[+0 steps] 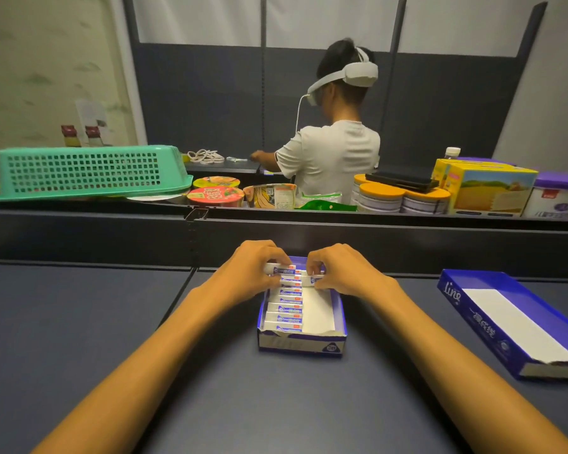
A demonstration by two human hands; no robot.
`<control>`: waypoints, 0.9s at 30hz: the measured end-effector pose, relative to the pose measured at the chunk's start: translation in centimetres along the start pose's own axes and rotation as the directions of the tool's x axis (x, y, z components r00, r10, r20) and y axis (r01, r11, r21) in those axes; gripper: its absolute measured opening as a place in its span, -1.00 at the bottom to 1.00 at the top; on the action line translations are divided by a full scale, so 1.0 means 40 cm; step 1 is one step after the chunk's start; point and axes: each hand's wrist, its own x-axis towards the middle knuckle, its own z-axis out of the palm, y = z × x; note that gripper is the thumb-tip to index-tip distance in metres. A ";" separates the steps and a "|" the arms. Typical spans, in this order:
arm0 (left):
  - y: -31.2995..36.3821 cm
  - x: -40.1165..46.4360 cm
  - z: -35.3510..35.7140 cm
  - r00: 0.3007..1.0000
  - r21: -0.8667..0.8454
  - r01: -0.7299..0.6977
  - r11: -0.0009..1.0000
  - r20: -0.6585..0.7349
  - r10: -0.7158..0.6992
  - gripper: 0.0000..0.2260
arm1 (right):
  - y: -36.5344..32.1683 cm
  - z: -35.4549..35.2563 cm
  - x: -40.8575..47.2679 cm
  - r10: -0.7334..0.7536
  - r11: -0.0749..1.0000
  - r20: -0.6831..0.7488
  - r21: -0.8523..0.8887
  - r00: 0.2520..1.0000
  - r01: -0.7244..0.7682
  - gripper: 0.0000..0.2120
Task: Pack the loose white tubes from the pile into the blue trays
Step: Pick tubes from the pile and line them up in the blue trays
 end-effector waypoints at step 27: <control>0.011 -0.018 0.008 0.999 0.028 0.021 0.999 0.044 -0.022 -0.71 | -0.004 0.010 0.013 -0.028 0.994 -0.091 -0.105 0.995 0.019 -0.86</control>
